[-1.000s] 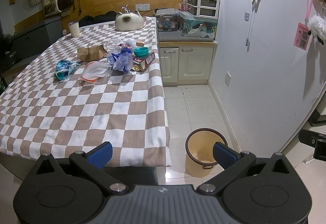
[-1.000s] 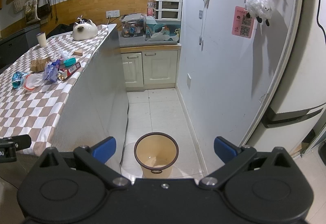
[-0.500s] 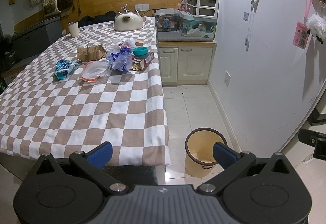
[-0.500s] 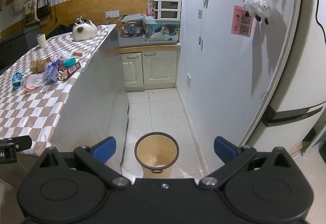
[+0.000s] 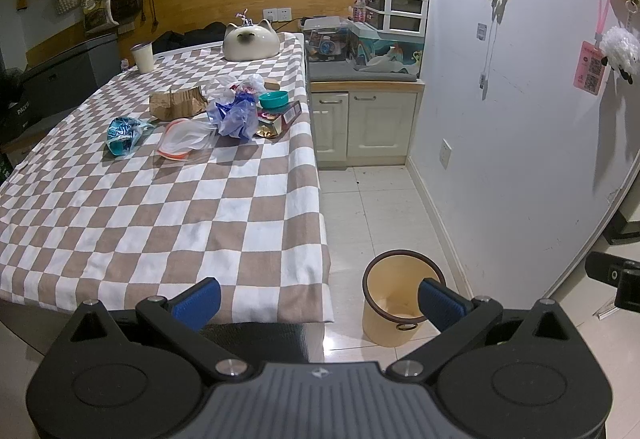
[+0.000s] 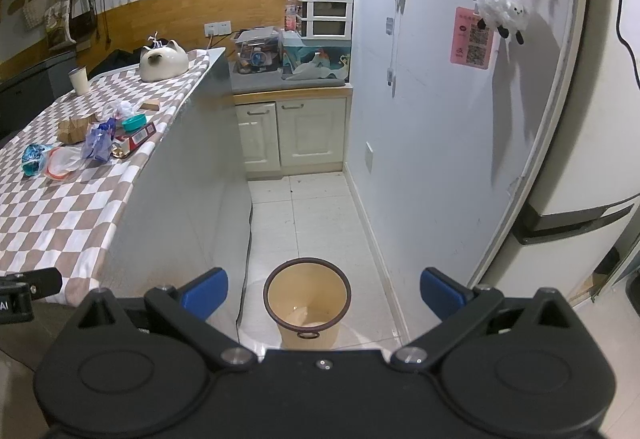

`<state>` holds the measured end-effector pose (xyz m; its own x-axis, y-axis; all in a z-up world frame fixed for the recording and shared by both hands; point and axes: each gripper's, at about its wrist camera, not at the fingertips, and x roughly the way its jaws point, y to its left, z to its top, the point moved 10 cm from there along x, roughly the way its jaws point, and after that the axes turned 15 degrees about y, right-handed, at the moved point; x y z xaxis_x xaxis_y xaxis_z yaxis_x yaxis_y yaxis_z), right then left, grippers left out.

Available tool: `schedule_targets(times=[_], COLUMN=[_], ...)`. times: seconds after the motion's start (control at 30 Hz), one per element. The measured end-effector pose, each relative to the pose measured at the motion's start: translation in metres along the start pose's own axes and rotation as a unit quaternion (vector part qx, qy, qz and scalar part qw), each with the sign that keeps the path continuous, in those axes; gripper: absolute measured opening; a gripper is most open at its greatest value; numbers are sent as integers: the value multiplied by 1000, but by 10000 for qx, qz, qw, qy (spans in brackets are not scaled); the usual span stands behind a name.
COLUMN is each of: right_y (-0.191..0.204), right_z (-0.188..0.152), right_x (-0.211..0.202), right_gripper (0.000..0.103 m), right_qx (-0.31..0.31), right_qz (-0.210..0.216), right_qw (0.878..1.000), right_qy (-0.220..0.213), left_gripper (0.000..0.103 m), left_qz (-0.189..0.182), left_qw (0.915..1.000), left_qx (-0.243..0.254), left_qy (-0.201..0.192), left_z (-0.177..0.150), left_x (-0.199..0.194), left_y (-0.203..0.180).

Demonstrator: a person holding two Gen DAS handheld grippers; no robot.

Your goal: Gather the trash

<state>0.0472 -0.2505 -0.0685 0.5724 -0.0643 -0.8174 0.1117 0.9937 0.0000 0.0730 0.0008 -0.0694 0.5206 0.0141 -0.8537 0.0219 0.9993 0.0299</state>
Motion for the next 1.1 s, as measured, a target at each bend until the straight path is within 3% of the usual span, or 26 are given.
schedule_targets(times=[1.1], right_y=[-5], right_z=[-3], right_x=[1], right_gripper=[103], right_qx=[67], right_qz=[25], right_qw=[10000], right_qy=[-2], left_gripper=[103], left_qz=[28], left_qw=[10000], left_qx=[16], left_qy=[-58], left_z=[0], left_x=[1], left_y=[-9])
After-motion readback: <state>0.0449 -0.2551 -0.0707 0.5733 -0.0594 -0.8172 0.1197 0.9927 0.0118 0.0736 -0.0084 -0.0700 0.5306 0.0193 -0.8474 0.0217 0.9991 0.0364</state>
